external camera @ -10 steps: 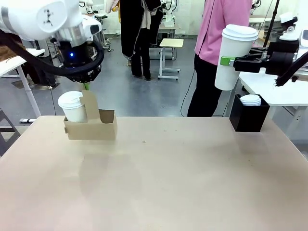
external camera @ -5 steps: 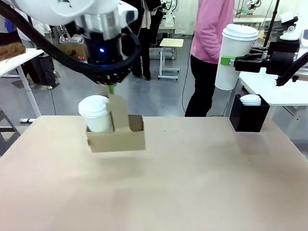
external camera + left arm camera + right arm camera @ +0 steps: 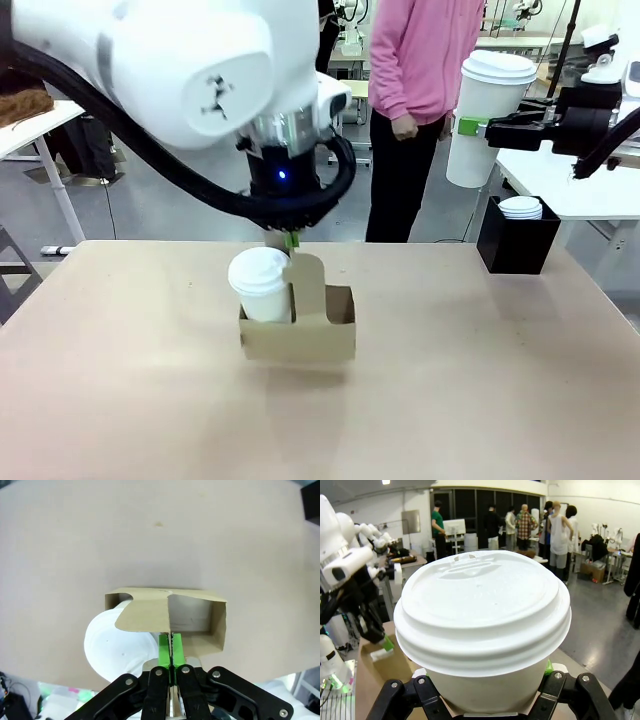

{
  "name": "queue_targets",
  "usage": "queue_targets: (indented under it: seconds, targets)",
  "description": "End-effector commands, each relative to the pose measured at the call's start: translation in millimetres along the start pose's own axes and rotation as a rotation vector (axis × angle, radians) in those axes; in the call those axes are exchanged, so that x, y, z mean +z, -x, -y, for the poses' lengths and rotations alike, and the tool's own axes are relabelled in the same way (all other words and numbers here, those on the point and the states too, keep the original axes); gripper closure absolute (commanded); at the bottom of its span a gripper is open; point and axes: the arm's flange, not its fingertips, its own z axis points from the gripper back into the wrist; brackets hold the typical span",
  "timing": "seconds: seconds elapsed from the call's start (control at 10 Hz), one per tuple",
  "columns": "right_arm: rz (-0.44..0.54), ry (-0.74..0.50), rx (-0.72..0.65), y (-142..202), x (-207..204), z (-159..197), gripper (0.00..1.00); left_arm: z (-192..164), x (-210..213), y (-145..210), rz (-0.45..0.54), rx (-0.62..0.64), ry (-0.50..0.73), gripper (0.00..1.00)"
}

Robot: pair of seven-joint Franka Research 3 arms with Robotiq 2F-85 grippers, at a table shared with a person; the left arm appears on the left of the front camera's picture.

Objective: Pour a drink into a cup and package it in a carrier.
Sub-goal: Position the Cup Carrier in the center of the table.

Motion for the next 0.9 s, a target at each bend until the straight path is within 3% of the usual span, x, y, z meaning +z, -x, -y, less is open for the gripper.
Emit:
queue_targets:
  seconds: [0.0,0.8]
  targets:
    - [0.003,0.002,0.004,-2.5,-1.1,-0.7,0.2,7.6,-14.2,7.3,0.02,0.017,-0.008,0.98]
    - [0.003,0.002,0.004,-2.5,-1.1,-0.7,0.2,26.0,-56.4,20.3,-0.062,-0.009,-0.07,0.98]
